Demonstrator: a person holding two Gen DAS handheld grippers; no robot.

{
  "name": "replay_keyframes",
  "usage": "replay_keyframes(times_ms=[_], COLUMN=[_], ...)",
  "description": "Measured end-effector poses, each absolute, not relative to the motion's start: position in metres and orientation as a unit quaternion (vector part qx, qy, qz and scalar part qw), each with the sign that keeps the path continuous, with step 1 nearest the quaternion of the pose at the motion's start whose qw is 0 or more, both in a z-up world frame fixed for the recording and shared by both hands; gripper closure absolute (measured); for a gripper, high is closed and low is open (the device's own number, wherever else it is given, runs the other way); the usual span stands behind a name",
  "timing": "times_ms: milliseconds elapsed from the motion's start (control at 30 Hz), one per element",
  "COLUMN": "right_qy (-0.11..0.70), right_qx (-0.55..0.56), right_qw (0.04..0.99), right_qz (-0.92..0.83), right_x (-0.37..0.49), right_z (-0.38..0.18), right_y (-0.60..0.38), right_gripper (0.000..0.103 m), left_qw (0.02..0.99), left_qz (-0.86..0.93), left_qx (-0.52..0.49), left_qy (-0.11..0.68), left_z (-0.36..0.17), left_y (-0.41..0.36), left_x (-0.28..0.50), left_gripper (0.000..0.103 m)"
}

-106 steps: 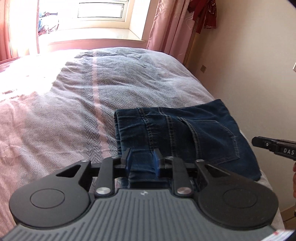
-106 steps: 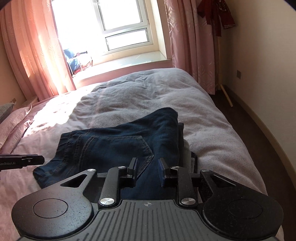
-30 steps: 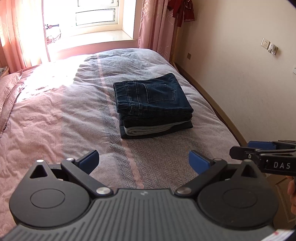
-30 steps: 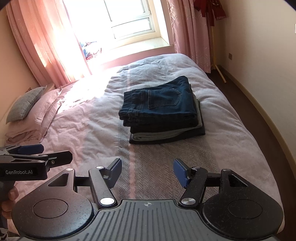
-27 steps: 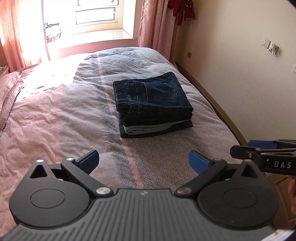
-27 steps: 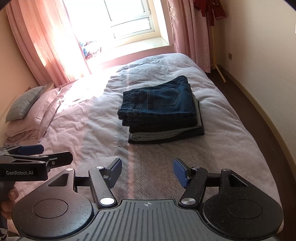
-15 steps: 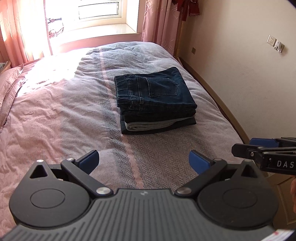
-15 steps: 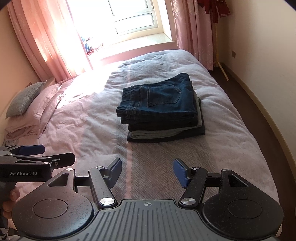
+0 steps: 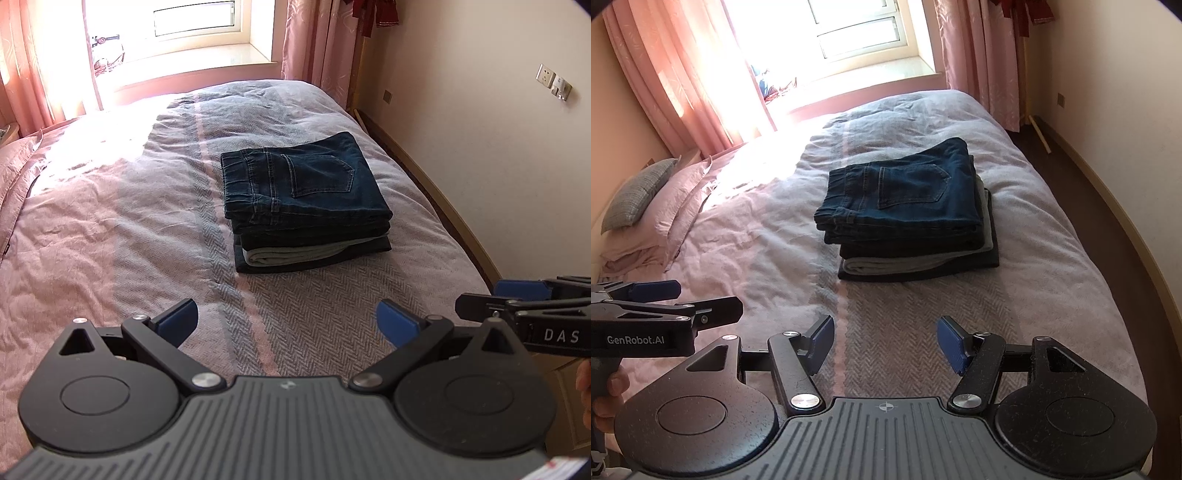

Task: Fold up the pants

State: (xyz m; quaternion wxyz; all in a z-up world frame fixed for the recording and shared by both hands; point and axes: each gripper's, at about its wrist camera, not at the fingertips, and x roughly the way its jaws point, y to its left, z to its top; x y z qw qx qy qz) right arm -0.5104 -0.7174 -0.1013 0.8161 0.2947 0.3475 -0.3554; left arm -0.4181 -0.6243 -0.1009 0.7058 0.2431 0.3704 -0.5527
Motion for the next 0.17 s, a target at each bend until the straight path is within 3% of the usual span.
replay_keyframes(times_ms=[167], right_qy=[0.347], right_qx=[0.296], right_qw=[0.816], right_qz=[-0.356], right_x=[-0.5122], right_z=[-0.1020], right_y=[-0.7255], right_gripper=[0.044], left_qw=[0.709], left_qz=[-0.551], left_qx=[0.246], left_qy=[0.366], left_z=[-0.0996], left_y=[-0.6334], left_x=[-0.4222], left_gripper=[0.001])
